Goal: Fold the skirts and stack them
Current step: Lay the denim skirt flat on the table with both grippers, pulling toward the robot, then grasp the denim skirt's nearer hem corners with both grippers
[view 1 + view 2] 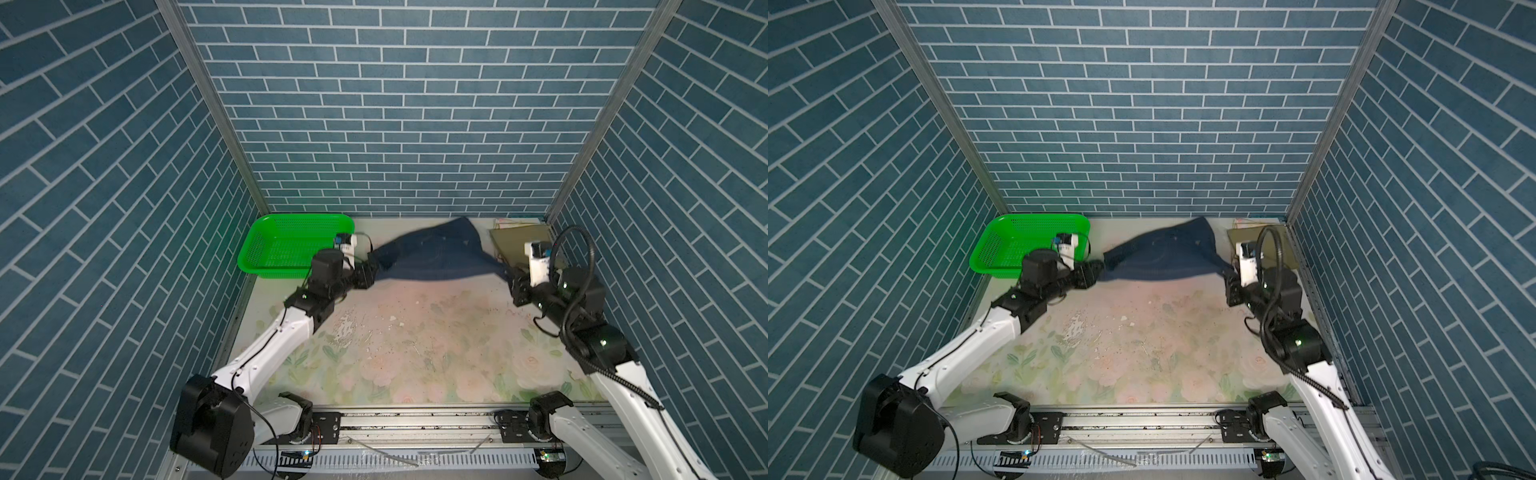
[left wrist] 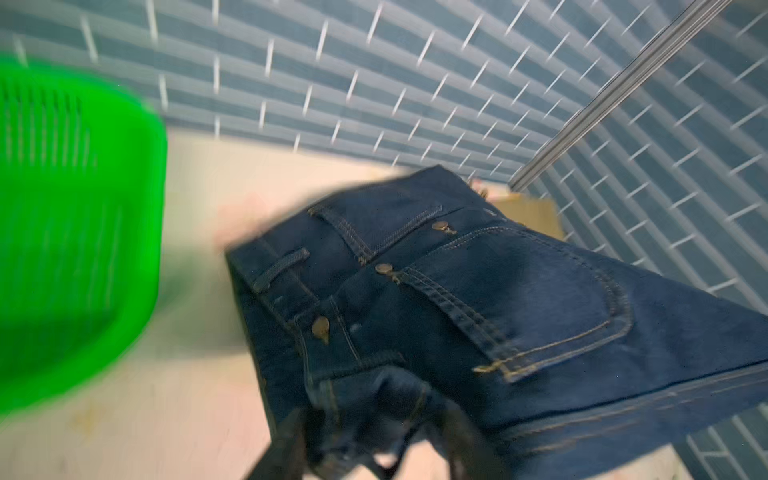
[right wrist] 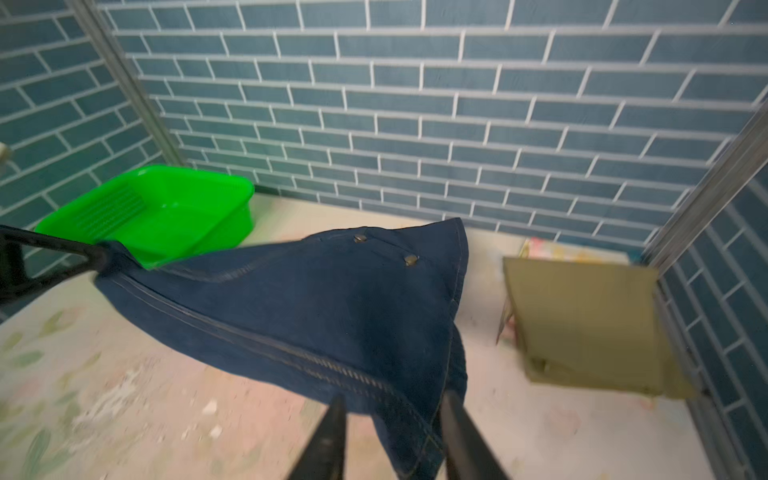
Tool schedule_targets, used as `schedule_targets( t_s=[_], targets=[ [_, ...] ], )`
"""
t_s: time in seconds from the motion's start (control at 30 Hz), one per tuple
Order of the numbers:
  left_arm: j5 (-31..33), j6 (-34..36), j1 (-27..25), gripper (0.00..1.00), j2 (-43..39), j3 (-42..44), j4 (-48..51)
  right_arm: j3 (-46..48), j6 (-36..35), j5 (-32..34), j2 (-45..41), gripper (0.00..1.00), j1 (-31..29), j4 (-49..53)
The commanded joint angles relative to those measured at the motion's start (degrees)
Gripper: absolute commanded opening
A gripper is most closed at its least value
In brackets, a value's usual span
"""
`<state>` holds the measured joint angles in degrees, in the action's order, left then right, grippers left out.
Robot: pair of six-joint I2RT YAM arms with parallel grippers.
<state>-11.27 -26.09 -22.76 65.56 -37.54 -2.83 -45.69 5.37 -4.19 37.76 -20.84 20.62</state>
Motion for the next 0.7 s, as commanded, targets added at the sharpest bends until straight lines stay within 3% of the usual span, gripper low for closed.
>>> schedule_targets(
  t_s=[0.0,0.1,0.23,0.43,0.67],
  targets=[
    [6.78,-2.0,-1.35,0.85,-8.68,3.87,-12.23,2.18,5.9,2.94,-7.67,0.94,-0.82,-1.68],
    [8.34,-1.07,-1.48,0.88,-11.82,2.63,-5.62,0.72,9.9,5.41,-6.23,0.92,-0.79,2.51],
    [8.5,-2.54,-1.71,0.88,-10.7,-0.96,2.39,-4.98,16.09,7.14,4.66,0.88,-0.65,9.68],
    [9.43,-2.2,-6.51,0.88,-2.32,-7.66,14.18,-6.85,20.69,1.66,20.75,0.8,-0.53,11.09],
    [12.73,-4.42,-12.98,0.86,6.25,-8.53,25.09,-0.61,23.55,1.53,27.36,0.78,-0.6,12.42]
  ],
)
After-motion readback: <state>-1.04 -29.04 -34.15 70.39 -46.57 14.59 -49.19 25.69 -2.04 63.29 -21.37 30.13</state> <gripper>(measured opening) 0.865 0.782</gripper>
